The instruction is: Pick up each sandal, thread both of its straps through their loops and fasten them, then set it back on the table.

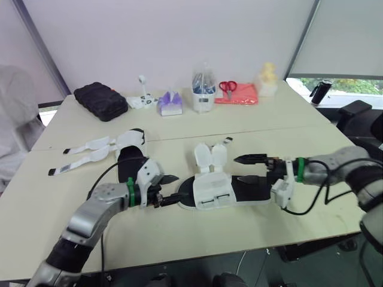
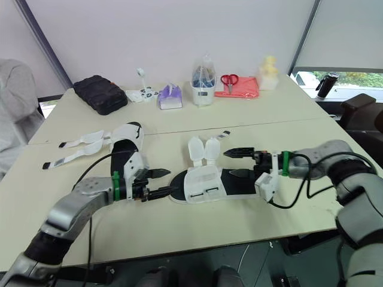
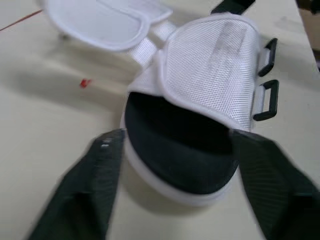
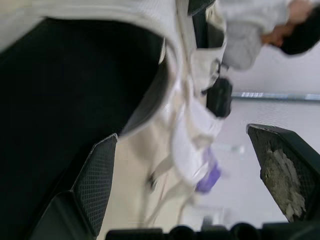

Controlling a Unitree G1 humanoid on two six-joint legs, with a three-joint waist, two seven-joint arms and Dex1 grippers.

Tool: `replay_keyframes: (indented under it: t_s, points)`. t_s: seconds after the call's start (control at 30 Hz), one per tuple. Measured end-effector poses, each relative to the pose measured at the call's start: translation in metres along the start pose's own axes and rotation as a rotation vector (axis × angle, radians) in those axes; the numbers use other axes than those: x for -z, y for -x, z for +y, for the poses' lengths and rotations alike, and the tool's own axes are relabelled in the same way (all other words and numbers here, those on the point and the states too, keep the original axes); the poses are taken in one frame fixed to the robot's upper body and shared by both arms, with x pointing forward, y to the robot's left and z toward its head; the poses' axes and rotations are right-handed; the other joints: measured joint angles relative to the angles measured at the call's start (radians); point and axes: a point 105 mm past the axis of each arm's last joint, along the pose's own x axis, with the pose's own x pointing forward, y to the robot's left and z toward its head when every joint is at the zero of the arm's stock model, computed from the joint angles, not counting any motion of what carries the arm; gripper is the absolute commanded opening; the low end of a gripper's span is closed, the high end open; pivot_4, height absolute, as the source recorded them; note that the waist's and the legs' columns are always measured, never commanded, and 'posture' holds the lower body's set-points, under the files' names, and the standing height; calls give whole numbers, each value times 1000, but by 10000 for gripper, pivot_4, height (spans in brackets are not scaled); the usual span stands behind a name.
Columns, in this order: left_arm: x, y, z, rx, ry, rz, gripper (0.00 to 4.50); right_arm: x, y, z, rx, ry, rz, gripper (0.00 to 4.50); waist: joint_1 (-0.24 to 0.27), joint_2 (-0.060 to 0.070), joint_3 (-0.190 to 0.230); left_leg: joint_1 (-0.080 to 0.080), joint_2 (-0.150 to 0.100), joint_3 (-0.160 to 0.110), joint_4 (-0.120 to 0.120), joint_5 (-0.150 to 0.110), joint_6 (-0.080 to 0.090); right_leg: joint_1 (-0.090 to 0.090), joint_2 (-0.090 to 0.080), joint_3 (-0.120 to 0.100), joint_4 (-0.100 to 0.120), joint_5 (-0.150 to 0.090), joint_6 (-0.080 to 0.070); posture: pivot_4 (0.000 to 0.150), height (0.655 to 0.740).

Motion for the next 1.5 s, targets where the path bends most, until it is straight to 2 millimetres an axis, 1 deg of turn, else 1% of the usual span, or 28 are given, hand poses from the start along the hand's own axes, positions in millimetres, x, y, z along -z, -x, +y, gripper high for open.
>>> replay_keyframes:
  t_s: [0.03, 0.1, 0.13, 0.23, 0.27, 0.3, 0.33, 0.37, 0.43, 0.47, 0.5, 0.53, 0.6, 0.7, 0.77, 0.83, 0.93, 1.0, 1.07, 1.17, 1.37, 1.5]
  points:
    - [1, -3, 0, 15, -10, 9, 15457, 3, 7, 3, -12, -12, 35, 45000, -2, 0, 0, 0, 0, 1, 0, 0, 0, 0, 0, 0, 0, 0, 0, 1500, 7400]
    - [6, -8, -1, 42, -24, 32, 4807, 10, 21, 8, -17, -47, 116, 45000, -3, 0, 0, 1, 0, 1, 0, -1, 1, 1, 0, 1, 0, 0, 0, 1500, 7400]
    - [9, -11, -2, 54, -35, 51, 368, 16, 28, 9, 0, -80, 173, 45000, -5, 0, 0, 1, 0, 2, 0, -1, 1, 1, 0, 1, 0, 0, 0, 1500, 7400]
    - [17, -17, -6, 85, -65, 95, 368, 33, 43, 7, 76, -185, 323, 45000, -8, 0, 0, 5, 1, 4, 0, -1, 2, 3, 0, 3, 0, 0, 0, 1500, 7400]
    - [17, -18, -5, 86, -77, 100, 368, 40, 48, 4, 130, -252, 391, 45000, -6, -1, 1, 7, 2, 4, -1, -2, 4, 6, 1, 3, 0, 0, 0, 1500, 7400]
    - [18, -19, -4, 84, -83, 104, 368, 48, 48, 1, 205, -346, 448, 45000, -6, -3, 2, 12, 3, 3, 0, -4, 7, 11, 2, 2, -1, 0, 0, 1500, 7400]
    - [17, -20, -4, 85, -94, 107, 368, 54, 47, -2, 303, -513, 502, 45000, -4, -4, 2, 15, 4, 2, 1, -6, 9, 15, 3, 2, -2, 0, 0, 1500, 7400]
    - [18, -22, -4, 87, -97, 110, 368, 61, 45, -6, 431, -745, 523, 45000, -5, -4, 2, 17, 5, 1, 2, -6, 11, 18, 4, 2, -2, 0, 0, 1500, 7400]
    - [17, -25, -4, 92, -110, 111, 368, 61, 36, -8, 572, -1247, 456, 45000, 0, -2, 2, 16, 5, 0, 2, -6, 11, 17, 2, 2, -1, 0, 1, 1500, 7400]
    - [17, -26, -4, 92, -116, 112, 368, 58, 29, -9, 588, -1481, 406, 45000, 1, -1, 1, 16, 5, 0, 2, -6, 11, 16, -1, 2, 0, 0, 1, 1500, 7400]
    - [17, -27, -5, 92, -127, 112, 368, 50, 22, -14, 573, -1697, 331, 45000, 4, -1, 1, 15, 5, 0, 2, -7, 11, 15, -1, 2, -1, 0, 1, 1500, 7400]
    - [17, -28, -5, 93, -130, 111, 368, 43, 16, -20, 547, -1814, 276, 45000, 7, -1, 1, 14, 5, 0, 2, -7, 11, 14, -1, 2, -1, 0, 0, 1500, 7400]
    - [15, -30, -5, 96, -136, 108, 368, 33, 6, -32, 508, -1988, 191, 45000, 18, -1, 1, 12, 4, 0, 2, -7, 11, 12, -2, 1, -1, 0, 0, 1500, 7400]
    - [14, -32, -5, 95, -151, 112, 368, 38, -15, -45, 549, -2248, 121, 45000, 22, -1, 1, 10, 4, 1, 2, -7, 11, 9, -2, 2, -2, 0, -1, 1500, 7400]
    - [13, -35, -6, 92, -158, 108, 368, 48, -32, -50, 605, -2481, 66, 45000, 23, -1, 1, 8, 4, 2, 2, -7, 11, 8, -2, 2, -1, 1, -1, 1500, 7400]
    - [12, -36, -8, 89, -161, 103, 368, 55, -45, -52, 630, -2661, 33, 45000, 26, -1, 1, 5, 4, 2, 2, -7, 11, 5, -2, 2, -1, 1, -1, 1500, 7400]
    - [10, -36, -9, 87, -168, 99, 368, 62, -53, -51, 657, -2782, 66, 45000, 28, -1, 0, -3, 2, 2, 3, -6, 11, -1, -1, 1, -1, 3, 2, 1500, 7400]
    - [10, -36, -9, 82, -176, 98, 368, 65, -56, -46, 678, -2835, 109, 45000, 24, -1, 0, -4, 1, 3, 3, -6, 11, -2, -1, 1, -1, 4, 4, 1500, 7400]
    - [10, -35, -10, 67, -176, 94, 368, 66, -66, -39, 674, -2868, 172, 45000, 20, 0, 0, -4, 1, 5, 3, -6, 11, -2, -1, 2, -1, 4, 4, 1500, 7400]
    - [11, -35, -12, 54, -172, 86, 368, 66, -74, -31, 654, -2873, 261, 45000, 20, 0, 0, -4, 1, 5, 3, -6, 11, -3, -1, 1, -1, 4, 5, 1500, 7400]
    - [12, -33, -13, 38, -168, 81, 368, 69, -73, -27, 644, -2875, 319, 45000, 20, 0, 0, -4, 2, 5, 3, -6, 11, -3, 0, 1, -1, 4, 5, 1500, 7400]
    - [11, -33, -13, 29, -164, 73, 368, 69, -90, -23, 643, -2881, 329, 45000, 15, 0, 0, -4, 2, 5, 3, -6, 11, -3, 0, 1, -1, 4, 5, 1500, 7400]
